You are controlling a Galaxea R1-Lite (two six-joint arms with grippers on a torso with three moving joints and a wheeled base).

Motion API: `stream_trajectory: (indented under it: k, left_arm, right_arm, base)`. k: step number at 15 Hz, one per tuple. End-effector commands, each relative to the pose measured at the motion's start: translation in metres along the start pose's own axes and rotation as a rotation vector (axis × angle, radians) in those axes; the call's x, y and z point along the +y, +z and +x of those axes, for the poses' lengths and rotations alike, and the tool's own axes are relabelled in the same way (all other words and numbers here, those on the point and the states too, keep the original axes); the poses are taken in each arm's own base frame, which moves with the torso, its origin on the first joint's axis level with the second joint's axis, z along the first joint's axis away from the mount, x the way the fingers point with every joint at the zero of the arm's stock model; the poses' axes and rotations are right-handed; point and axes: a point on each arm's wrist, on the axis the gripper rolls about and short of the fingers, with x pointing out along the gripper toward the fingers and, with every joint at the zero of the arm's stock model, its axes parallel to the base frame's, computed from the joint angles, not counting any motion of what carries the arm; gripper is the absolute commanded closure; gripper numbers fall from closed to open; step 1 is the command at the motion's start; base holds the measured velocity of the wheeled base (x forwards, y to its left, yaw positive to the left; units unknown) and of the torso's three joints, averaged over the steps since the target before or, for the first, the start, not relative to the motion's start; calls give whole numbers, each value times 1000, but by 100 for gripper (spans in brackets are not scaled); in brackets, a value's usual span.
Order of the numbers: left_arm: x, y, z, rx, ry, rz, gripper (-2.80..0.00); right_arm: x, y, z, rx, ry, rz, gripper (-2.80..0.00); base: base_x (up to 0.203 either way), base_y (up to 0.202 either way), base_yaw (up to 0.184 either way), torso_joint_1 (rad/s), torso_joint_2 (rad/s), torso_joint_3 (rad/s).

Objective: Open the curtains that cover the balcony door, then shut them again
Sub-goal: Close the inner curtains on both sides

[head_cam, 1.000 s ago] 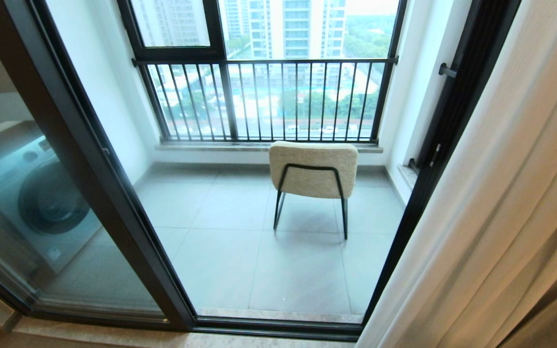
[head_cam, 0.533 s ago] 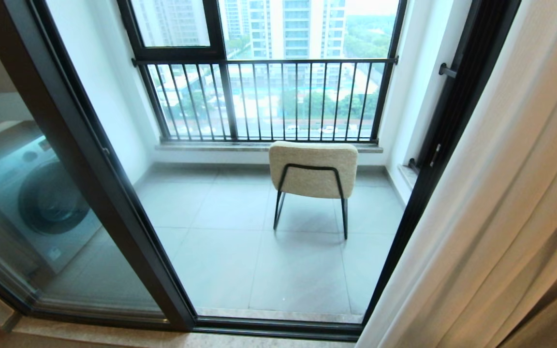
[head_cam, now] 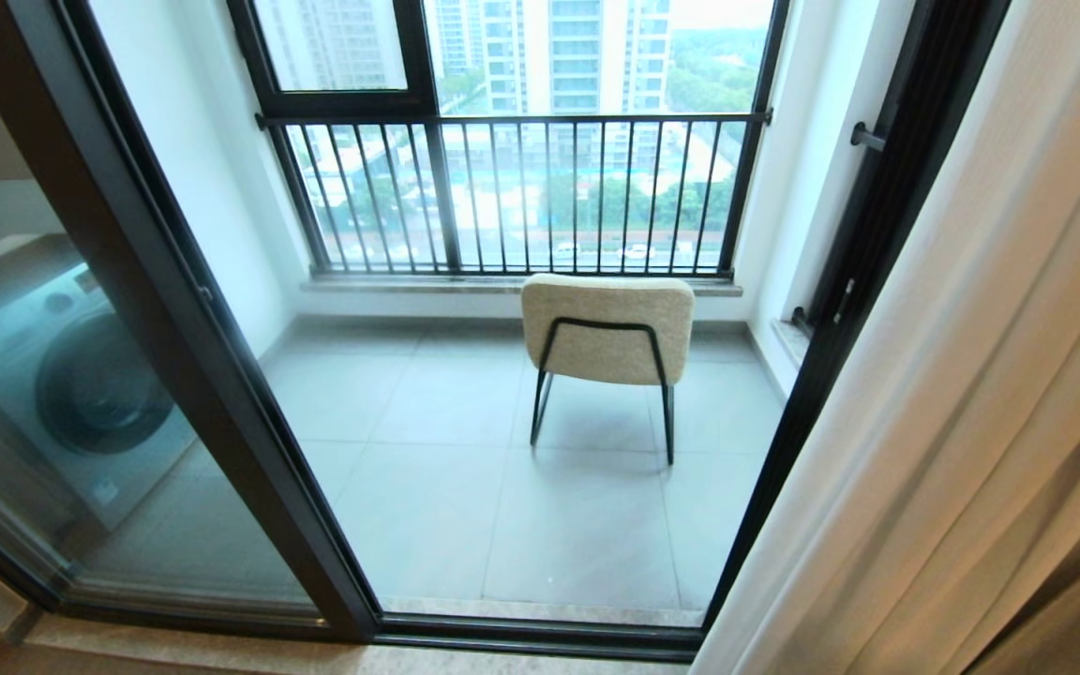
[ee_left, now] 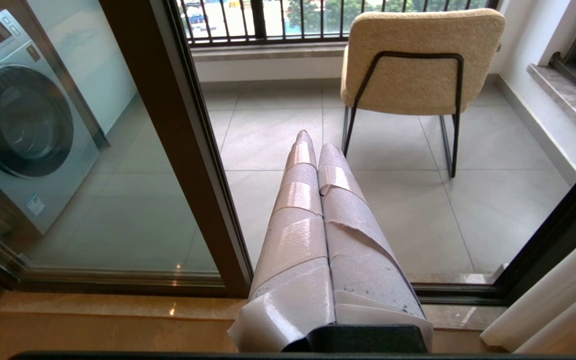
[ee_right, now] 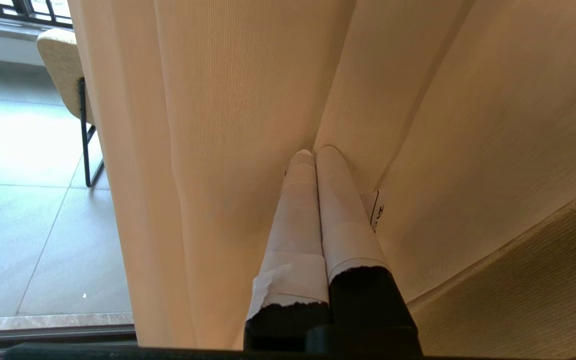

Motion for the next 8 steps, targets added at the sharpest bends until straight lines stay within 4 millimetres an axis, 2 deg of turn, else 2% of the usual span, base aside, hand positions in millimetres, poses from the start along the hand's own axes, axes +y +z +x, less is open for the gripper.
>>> stream_trajectory:
  k: [1,2,3,8]
  left_arm:
    - [0,0,0,1,0,0,0]
    - [0,0,0,1,0,0,0]
    - [0,0,0,1,0,0,0]
    - [0,0,0,1,0,0,0]
  right_arm:
    - [0,1,0,-6,8,-10,0]
    - [0,0,-1,-7,12,-17,-59]
    - [0,1,-1,-9,13,-15,-280]
    - [0,1,-7,-10,19,-10,-280]
  base:
    - [0,0,0,0,0,0]
    - [0,0,0,0,0,0]
    - [0,0,0,0,0,0]
    - [0,0,0,0,0,0]
